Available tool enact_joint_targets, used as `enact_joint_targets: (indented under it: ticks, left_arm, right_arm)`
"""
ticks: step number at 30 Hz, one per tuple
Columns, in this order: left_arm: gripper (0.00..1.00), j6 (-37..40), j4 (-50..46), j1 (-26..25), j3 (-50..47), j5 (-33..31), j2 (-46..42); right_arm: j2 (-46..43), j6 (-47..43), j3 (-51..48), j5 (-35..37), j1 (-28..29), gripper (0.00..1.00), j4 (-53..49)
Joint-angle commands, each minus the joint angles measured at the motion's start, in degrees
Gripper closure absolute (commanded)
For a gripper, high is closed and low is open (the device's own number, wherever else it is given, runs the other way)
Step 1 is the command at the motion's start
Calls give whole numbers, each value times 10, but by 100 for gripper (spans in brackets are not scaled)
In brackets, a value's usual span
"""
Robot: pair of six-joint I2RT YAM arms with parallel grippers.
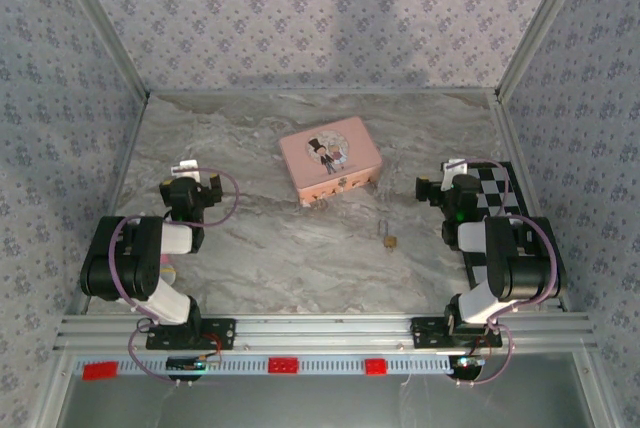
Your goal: Unlock a padlock with a key
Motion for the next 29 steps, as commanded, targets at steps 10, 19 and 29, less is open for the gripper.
enact_joint_targets:
  ticks: [10, 19, 29]
  left_arm:
    - [0, -8, 7, 4, 10, 6, -4]
    - [0, -8, 6, 4, 10, 6, -4]
    - [0, -8, 6, 5, 10, 6, -4]
  right_arm:
    - [-1, 7, 6, 6, -2, 1, 13]
    - [1, 7, 8, 6, -2, 1, 10]
    - [0, 9, 8, 4, -4, 1, 9]
